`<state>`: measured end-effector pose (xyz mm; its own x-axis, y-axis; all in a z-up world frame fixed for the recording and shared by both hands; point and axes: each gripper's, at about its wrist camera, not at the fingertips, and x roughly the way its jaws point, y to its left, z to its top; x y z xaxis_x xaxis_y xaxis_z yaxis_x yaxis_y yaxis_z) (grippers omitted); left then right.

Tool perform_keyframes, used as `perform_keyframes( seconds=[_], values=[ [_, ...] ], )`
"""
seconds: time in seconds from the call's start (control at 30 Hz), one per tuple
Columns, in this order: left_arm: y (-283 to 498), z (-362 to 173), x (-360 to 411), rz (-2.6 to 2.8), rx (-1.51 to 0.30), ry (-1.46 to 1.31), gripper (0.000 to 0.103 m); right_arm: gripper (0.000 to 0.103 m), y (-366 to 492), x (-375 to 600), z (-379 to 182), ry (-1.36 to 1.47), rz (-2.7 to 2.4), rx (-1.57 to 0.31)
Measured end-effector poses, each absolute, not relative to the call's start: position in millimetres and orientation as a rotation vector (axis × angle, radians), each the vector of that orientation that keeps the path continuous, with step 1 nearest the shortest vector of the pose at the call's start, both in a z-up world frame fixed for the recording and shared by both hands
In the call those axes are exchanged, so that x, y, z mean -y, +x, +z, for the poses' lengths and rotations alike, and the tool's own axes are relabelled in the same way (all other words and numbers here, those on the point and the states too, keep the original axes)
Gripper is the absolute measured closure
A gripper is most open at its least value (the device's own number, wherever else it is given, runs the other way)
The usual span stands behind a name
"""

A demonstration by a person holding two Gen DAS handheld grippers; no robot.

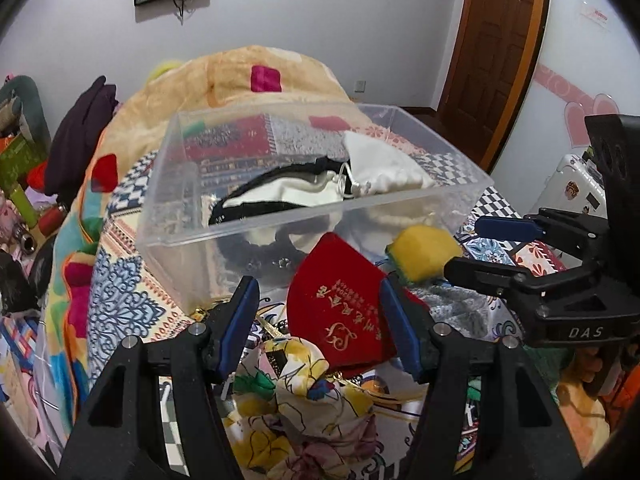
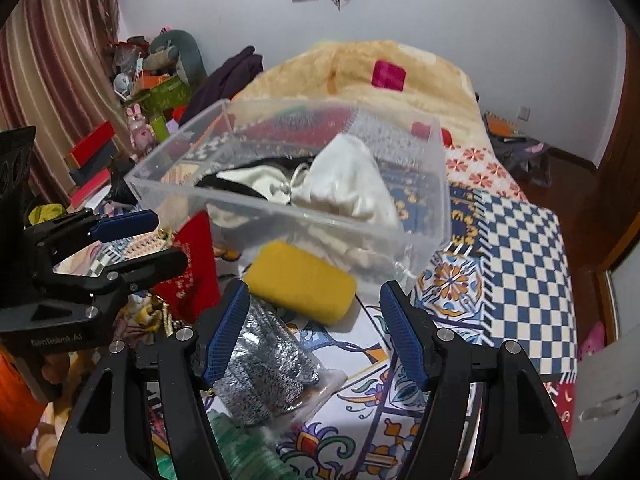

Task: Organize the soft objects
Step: 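Grasp the red pouch with the left tool while the right tool grasps the yellow sponge, then lower the red pouch into the clear box while the right tool drops the sponge in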

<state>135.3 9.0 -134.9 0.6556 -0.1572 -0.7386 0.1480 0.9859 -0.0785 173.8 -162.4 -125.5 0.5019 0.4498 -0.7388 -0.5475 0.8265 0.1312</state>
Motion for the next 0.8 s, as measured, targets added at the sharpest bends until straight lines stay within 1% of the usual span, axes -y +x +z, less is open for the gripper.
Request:
perform_keyframes(
  seconds=[0.03, 0.07, 0.13, 0.2, 0.27, 0.33, 0.37, 0.4, 0.43, 0.47, 0.53, 0.63, 0.8],
  values=[
    [136.4, -137.1, -9.3, -0.177, -0.841, -0.018, 0.042, 0.038, 174.5, 161.5, -126.9, -0.127, 0.607, -0.858],
    [137.9, -139.0, -9.4, -0.182, -0.845, -0.024, 0.044, 0.038, 174.7, 159.6, -127.6, -0.131, 0.61, -0.86],
    [138.3, -142.7, -9.4, -0.195, -0.851, -0.026, 0.05, 0.038, 177.1, 157.1, -129.7, -0.136, 0.62, -0.868],
    [139.2, -145.5, -7.8, -0.211, -0.858, -0.028, 0.058, 0.038, 178.5, 154.0, -133.1, -0.137, 0.633, -0.884],
    [139.6, -147.4, -7.0, -0.218, -0.861, -0.029, 0.063, 0.039, 178.8, 150.8, -137.3, -0.141, 0.644, -0.902],
    [140.8, -148.8, -7.1, -0.222, -0.862, -0.031, 0.069, 0.05, 177.8, 149.1, -139.0, -0.147, 0.649, -0.906],
    [140.7, -149.2, -7.5, -0.228, -0.863, -0.037, 0.073, 0.051, 176.7, 149.2, -137.9, -0.147, 0.651, -0.902],
    [140.0, -148.9, -8.0, -0.231, -0.863, -0.042, 0.078, 0.054, 175.3, 149.9, -137.0, -0.147, 0.653, -0.897],
    [138.7, -147.8, -8.4, -0.231, -0.86, -0.042, 0.08, 0.058, 174.6, 149.9, -136.4, -0.146, 0.656, -0.894],
    [137.5, -146.6, -8.9, -0.231, -0.857, -0.042, 0.083, 0.06, 172.9, 150.4, -136.4, -0.145, 0.657, -0.891],
    [133.5, -142.2, -9.6, -0.23, -0.842, -0.041, 0.085, 0.066, 169.8, 151.1, -135.5, -0.146, 0.658, -0.886],
    [125.7, -132.4, -10.1, -0.228, -0.813, -0.039, 0.087, 0.073, 167.7, 153.2, -131.4, -0.145, 0.659, -0.873],
    [110.7, -109.8, -10.4, -0.23, -0.754, -0.039, 0.087, 0.079, 161.2, 158.8, -121.7, -0.137, 0.659, -0.841]
  ],
)
